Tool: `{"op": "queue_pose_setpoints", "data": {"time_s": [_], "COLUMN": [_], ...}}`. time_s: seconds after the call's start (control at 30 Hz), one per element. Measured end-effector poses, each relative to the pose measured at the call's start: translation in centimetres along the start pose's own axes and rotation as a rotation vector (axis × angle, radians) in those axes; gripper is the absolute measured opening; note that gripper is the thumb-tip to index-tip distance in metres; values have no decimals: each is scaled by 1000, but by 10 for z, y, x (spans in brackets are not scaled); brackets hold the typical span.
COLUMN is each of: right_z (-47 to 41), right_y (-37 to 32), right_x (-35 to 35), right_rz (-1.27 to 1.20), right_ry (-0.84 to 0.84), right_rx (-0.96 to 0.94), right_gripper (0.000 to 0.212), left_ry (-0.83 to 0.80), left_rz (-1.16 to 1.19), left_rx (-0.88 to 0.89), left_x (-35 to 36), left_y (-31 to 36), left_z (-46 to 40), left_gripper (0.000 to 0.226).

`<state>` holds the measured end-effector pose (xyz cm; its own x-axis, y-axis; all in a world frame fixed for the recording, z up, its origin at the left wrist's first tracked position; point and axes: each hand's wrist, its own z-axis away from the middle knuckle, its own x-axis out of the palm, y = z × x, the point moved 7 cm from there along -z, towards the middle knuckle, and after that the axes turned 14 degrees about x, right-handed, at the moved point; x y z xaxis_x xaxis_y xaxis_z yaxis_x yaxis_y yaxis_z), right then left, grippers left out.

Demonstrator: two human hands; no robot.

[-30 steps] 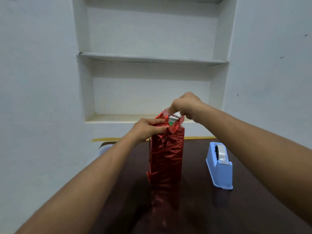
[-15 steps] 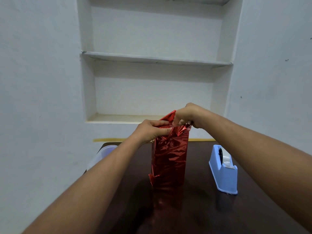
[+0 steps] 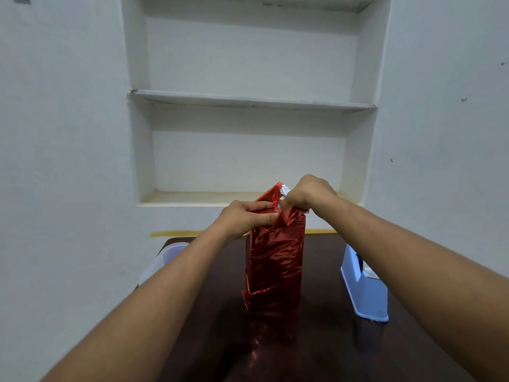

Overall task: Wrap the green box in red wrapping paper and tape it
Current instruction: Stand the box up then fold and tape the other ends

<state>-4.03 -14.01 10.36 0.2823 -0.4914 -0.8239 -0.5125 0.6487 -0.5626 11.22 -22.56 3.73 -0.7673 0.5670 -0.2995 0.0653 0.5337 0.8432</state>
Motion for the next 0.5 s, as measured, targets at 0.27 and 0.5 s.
{"op": "queue_pose_setpoints", "data": {"time_s": [0.27, 0.5], "right_z": [5, 11], "right_y": [21, 25], "right_x": [39, 38], "right_rz": [-558, -604], "right_ry": [-416, -427], "right_rx": [189, 217], "right_gripper": [22, 25], "left_ry": [2, -27], "left_rz": [-24, -31], "left_rx": [22, 32], "left_x": [-3, 0], "left_y": [6, 13], "left_z": [3, 5], "left_gripper": [48, 46]}}
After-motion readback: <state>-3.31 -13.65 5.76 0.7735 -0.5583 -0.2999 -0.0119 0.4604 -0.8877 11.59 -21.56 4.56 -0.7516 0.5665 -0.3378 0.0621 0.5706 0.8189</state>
